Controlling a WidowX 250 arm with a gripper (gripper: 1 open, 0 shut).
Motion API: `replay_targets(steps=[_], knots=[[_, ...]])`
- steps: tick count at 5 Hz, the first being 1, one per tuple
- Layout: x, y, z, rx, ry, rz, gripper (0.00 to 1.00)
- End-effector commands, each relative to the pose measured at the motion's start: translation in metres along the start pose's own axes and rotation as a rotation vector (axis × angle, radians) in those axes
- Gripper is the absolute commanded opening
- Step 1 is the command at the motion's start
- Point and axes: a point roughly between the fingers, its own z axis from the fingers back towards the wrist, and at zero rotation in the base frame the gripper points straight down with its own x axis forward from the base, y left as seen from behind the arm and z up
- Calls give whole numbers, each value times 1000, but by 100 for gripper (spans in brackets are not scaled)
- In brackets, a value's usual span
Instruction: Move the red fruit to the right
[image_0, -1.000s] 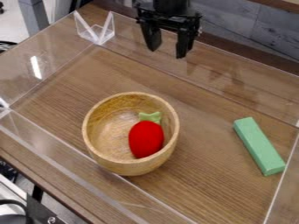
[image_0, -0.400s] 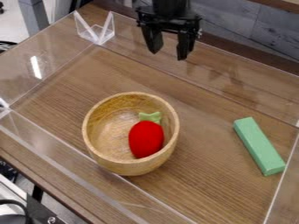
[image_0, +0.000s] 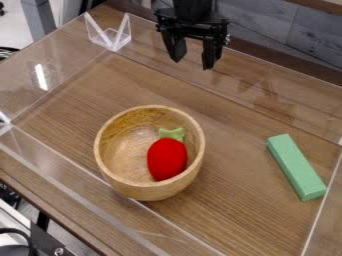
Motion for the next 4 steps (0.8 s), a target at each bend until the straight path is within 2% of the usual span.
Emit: replay_targets(steps=[1, 3, 4], knots=[[6, -1, 28, 13, -95, -23, 100], [6, -5, 32, 12, -118, -37, 100], [2, -9, 28, 10, -112, -42, 100]])
